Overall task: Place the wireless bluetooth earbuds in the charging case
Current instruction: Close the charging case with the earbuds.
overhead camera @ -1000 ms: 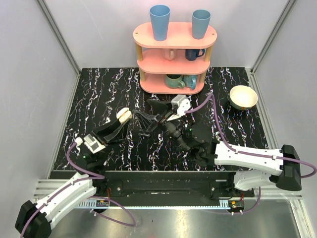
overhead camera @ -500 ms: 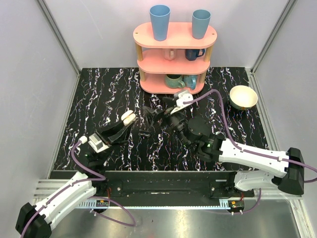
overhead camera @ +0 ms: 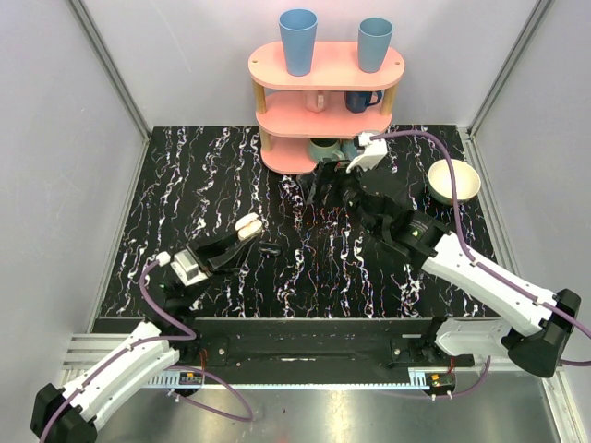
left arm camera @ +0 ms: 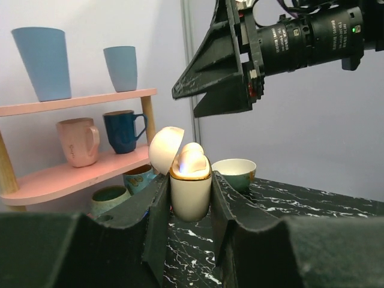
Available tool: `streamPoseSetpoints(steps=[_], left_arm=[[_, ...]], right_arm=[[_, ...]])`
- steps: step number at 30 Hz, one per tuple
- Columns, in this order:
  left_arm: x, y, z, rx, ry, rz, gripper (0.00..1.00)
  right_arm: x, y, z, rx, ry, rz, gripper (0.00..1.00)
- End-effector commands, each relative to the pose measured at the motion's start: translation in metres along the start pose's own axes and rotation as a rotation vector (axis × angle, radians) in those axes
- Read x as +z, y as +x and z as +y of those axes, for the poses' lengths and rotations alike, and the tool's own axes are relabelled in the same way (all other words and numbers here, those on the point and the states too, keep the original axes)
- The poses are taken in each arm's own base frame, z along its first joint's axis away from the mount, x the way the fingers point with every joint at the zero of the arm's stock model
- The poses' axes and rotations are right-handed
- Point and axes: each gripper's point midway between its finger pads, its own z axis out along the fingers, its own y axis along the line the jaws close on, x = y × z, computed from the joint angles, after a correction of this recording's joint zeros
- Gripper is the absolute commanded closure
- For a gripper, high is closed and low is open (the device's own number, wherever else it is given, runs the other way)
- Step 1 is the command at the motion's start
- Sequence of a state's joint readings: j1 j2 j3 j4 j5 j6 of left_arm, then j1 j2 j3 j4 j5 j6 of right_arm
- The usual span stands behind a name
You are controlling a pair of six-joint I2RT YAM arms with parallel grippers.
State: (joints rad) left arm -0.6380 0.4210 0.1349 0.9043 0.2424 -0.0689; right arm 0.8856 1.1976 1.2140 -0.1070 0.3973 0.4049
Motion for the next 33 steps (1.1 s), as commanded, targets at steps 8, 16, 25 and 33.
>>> streamPoseSetpoints(steps=[8,16,25,33], left_arm=[[0.023,-0.003,-0.045,-0.035,0.295,0.035,1.00],[0.024,-0.002,-0.047,-0.048,0.301,0.036,1.00],[0.024,-0.002,-0.042,-0.052,0.271,0.032,1.00],[0.025,0.002,-0.038,-0.058,0.245,0.042,1.00]], right_arm=[[-0.018,0.034,0.058,0.058,-0.354,0.153,0.00],[-0.012,0.054,0.074,0.090,-0.435,0.220,0.00],[-0.013,0.082,0.077,0.115,-0.470,0.305,0.00],[-0.021,0.094,0.068,0.113,-0.461,0.332,0.00]])
